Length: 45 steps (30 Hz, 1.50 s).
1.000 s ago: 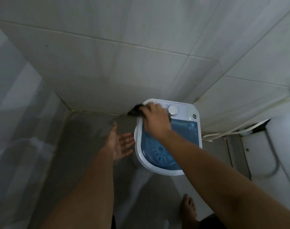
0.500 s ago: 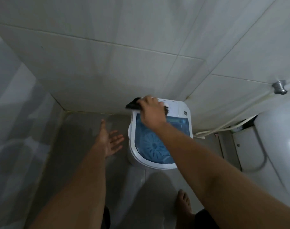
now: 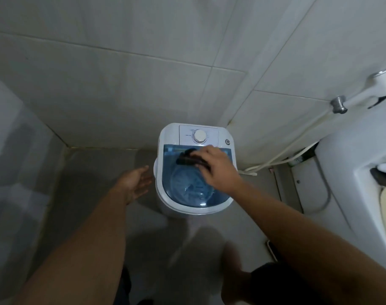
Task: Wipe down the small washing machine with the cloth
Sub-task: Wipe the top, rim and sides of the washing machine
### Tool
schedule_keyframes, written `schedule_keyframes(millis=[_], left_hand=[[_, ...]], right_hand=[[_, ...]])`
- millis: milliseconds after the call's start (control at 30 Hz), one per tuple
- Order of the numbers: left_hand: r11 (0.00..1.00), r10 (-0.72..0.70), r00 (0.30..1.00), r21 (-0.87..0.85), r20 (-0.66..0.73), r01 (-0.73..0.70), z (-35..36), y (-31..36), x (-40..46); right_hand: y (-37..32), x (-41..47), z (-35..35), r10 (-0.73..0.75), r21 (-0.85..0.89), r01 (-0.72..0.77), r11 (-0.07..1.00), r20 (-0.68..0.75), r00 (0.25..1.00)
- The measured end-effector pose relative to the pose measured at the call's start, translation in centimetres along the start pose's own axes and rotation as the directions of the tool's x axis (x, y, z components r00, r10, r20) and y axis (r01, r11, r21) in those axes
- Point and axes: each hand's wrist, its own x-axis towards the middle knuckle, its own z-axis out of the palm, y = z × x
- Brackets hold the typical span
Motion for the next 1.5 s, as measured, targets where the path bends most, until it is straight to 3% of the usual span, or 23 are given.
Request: schedule_keyframes(millis=[100,167,200,267,333,367,400,467,533,633,733,867,933,1000,1067,1133,1200,1300,1400,1500], left_hand=[[0.999,0.034,0.999,0.041,-0.008,-0.033,1.0,-0.2,-0.4],[0.996,0.065,0.998,0.058,-0.027,-0.063,1.5,0.0,-0.4],[0.994,0.083,0.996,0.073,-0.035,-0.081,1.7,0.0,-0.3],[0.989,0.113,0.992,0.097,-0.047,-0.109,1.9,0.1,0.2],[0.989,0.122,0.990,0.095,-0.064,-0.116,2.0,0.0,0.9],[0.989,0.124,0.990,0.094,-0.074,-0.117,2.1,-0.1,1.1],[0.989,0.124,0.988,0.089,-0.086,-0.117,2.1,-0.2,1.3],[0.991,0.125,0.987,0.069,-0.102,-0.118,2.1,-0.4,2.0],[0.991,0.129,0.987,0.053,-0.096,-0.124,2.0,-0.6,2.3],[0.991,0.127,0.986,0.054,-0.106,-0.122,2.0,-0.5,2.4],[0.991,0.123,0.985,0.061,-0.121,-0.116,1.9,-0.4,2.5],[0.987,0.142,0.982,0.096,-0.127,-0.131,2.1,-0.5,2.5],[0.983,0.158,0.978,0.116,-0.137,-0.143,2.2,-0.7,2.5],[0.977,0.179,0.973,0.144,-0.147,-0.158,2.2,-0.7,2.6],[0.974,0.187,0.971,0.155,-0.148,-0.164,2.2,-0.7,2.6],[0.974,0.190,0.969,0.157,-0.156,-0.165,2.1,-0.8,2.7],[0.973,0.192,0.968,0.162,-0.162,-0.166,2.2,-0.6,2.4],[0.973,0.184,0.972,0.165,-0.149,-0.159,2.0,-0.4,2.4],[0.975,0.183,0.972,0.156,-0.148,-0.160,1.9,-0.6,2.6],[0.974,0.190,0.970,0.150,-0.151,-0.168,1.9,-0.7,2.5]], right_hand=[[2.4,2.2,0.7,0.347,-0.055,-0.354,0.934,-0.104,0.932],[1.1,1.6,2.8,0.385,-0.133,-0.406,0.904,-0.159,0.909],[-0.1,0.9,3.8,0.309,-0.180,-0.332,0.926,-0.144,0.940],[-2.5,-0.6,4.9,0.010,-0.194,-0.004,0.981,0.027,1.000],[-2.3,-1.2,4.2,-0.197,-0.088,0.217,0.972,0.196,0.961],[-1.4,-1.2,3.2,-0.225,-0.067,0.244,0.968,0.208,0.952],[-0.2,-0.9,2.3,-0.192,-0.067,0.207,0.976,0.177,0.965],[3.5,-0.2,0.5,0.040,-0.061,-0.041,0.997,-0.013,0.999],[7.1,-0.2,-0.9,0.305,-0.070,-0.318,0.945,-0.152,0.940],[7.0,-2.5,0.5,0.459,-0.061,-0.474,0.878,-0.167,0.872],[2.0,-6.1,3.8,0.392,-0.097,-0.418,0.903,-0.211,0.895],[-3.5,-9.3,5.8,0.057,0.010,-0.057,0.998,0.002,0.998],[-2.3,-8.8,4.8,0.036,0.096,-0.033,0.995,-0.036,0.999],[0.2,-7.9,3.6,0.241,0.151,-0.215,0.965,-0.182,0.953],[2.8,-7.0,2.5,0.486,0.117,-0.472,0.874,-0.276,0.830],[2.4,-7.2,3.2,0.579,0.051,-0.594,0.803,-0.299,0.758],[-0.8,-8.6,5.3,0.517,-0.031,-0.547,0.837,-0.289,0.806],[-6.0,-10.7,8.0,0.327,-0.070,-0.343,0.937,-0.176,0.929],[-5.2,-10.5,7.4,0.159,-0.084,-0.165,0.983,-0.081,0.984],[-1.3,-10.6,5.1,0.242,-0.103,-0.254,0.962,-0.118,0.963]])
